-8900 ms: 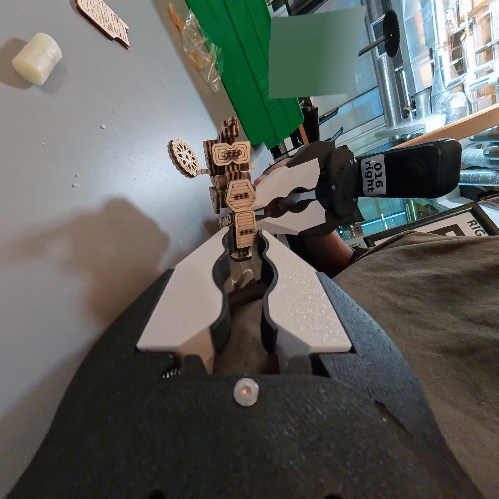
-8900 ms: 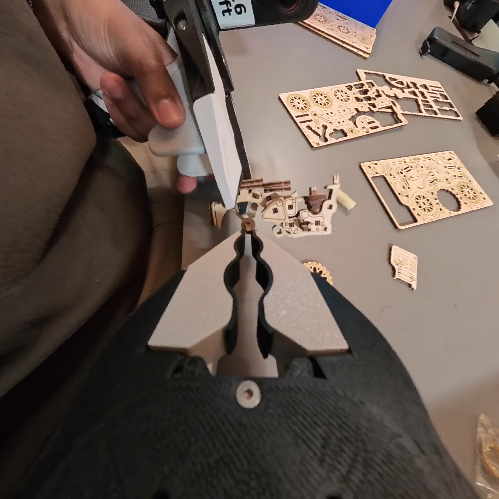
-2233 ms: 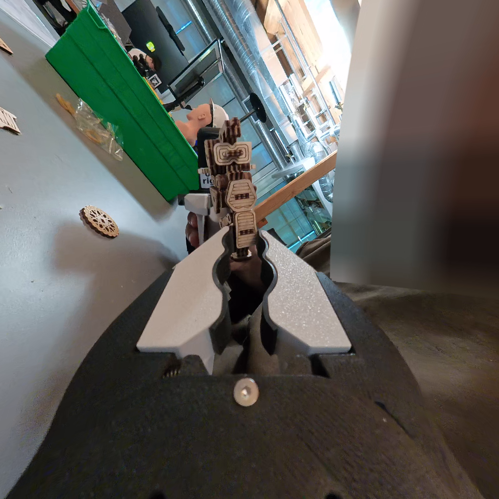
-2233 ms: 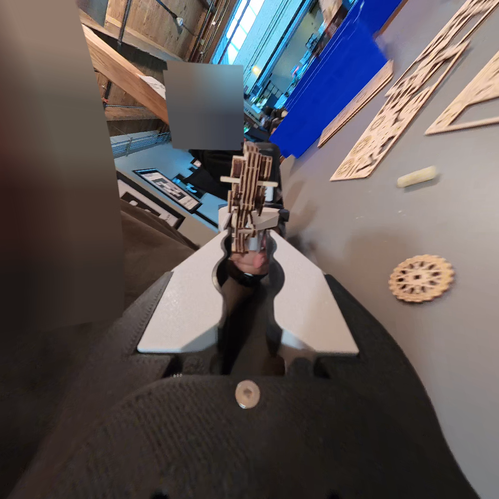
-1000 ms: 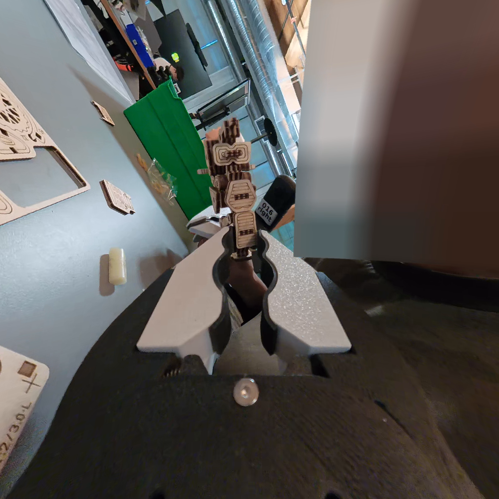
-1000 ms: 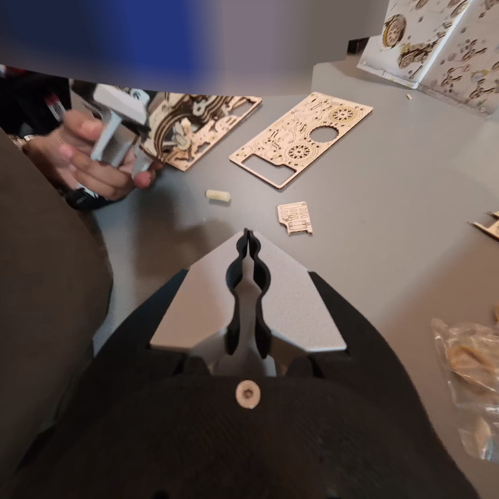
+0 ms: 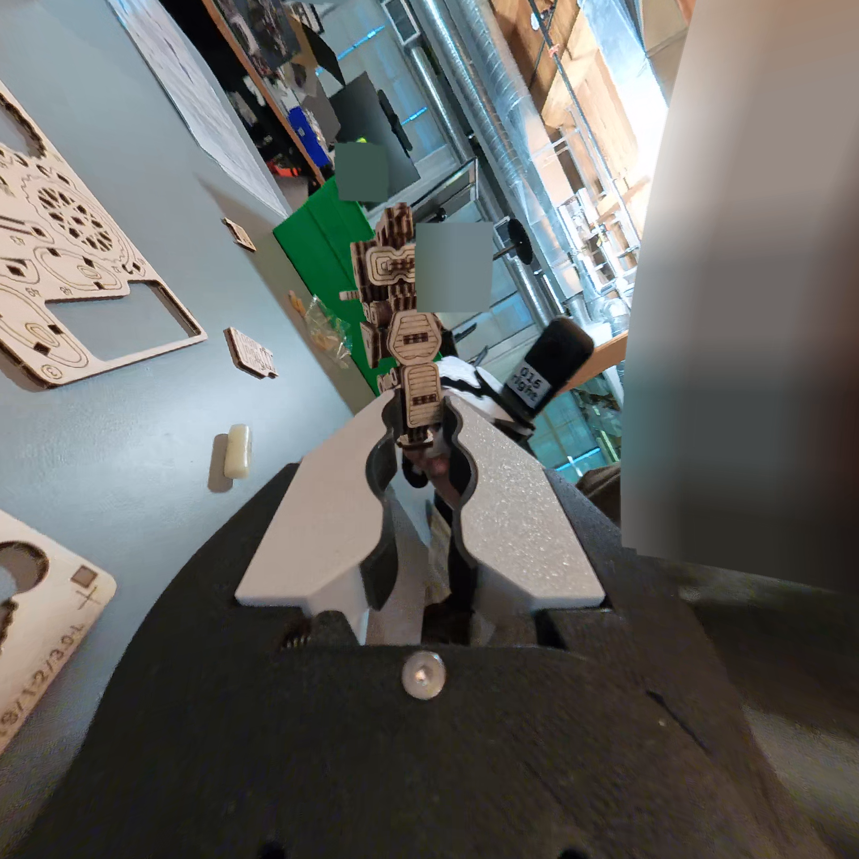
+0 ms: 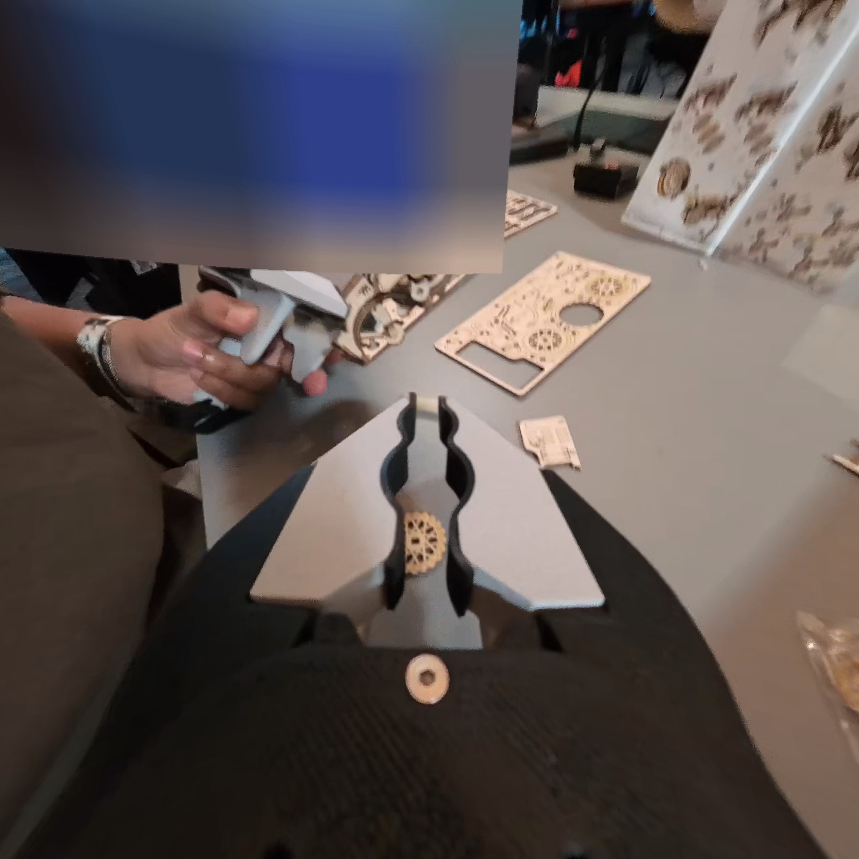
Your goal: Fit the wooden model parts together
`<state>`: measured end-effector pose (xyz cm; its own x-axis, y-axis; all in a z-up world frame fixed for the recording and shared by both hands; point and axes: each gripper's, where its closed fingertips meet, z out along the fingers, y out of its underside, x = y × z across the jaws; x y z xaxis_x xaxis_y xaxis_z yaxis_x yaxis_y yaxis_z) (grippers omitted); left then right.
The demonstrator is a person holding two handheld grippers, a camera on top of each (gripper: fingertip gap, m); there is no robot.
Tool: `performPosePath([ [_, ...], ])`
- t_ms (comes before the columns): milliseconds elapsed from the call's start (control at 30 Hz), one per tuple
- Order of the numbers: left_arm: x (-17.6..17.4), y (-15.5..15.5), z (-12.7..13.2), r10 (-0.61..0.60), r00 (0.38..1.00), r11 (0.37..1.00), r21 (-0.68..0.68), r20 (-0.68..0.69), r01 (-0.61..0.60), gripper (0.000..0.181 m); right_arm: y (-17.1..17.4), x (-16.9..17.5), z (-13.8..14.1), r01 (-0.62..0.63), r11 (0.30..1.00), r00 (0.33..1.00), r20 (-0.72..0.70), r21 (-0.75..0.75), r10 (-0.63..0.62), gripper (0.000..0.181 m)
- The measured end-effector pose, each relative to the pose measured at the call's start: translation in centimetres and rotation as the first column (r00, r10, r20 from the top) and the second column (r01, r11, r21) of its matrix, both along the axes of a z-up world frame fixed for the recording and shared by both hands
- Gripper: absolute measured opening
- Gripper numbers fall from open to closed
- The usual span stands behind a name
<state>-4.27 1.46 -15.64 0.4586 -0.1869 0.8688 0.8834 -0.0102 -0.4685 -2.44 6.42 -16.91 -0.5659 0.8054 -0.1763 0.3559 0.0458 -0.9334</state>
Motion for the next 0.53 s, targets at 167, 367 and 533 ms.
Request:
performPosePath([
  [167,0.6,-0.4,0.1,0.054,0.99,0.998,-0.034,-0.129,-0.059,0.013,-2.7,0.4,1.9,0.034,0.999,0.998,-0.06,0.004,-0.034,0.012],
  [367,2.3,-0.2,0.8,0.063,0.96,0.996,-0.044,-0.274,-0.078,0.013,-3.2,0.5,1.9,0.087,0.984,0.996,0.049,-0.158,-0.081,0.007],
  [533,2.8,0.0,0.7,0.097,0.947,0.99,-0.069,-0.306,-0.123,0.013,-4.4,0.8,2.0,0.047,0.969,0.996,0.083,-0.244,-0.028,0.007],
])
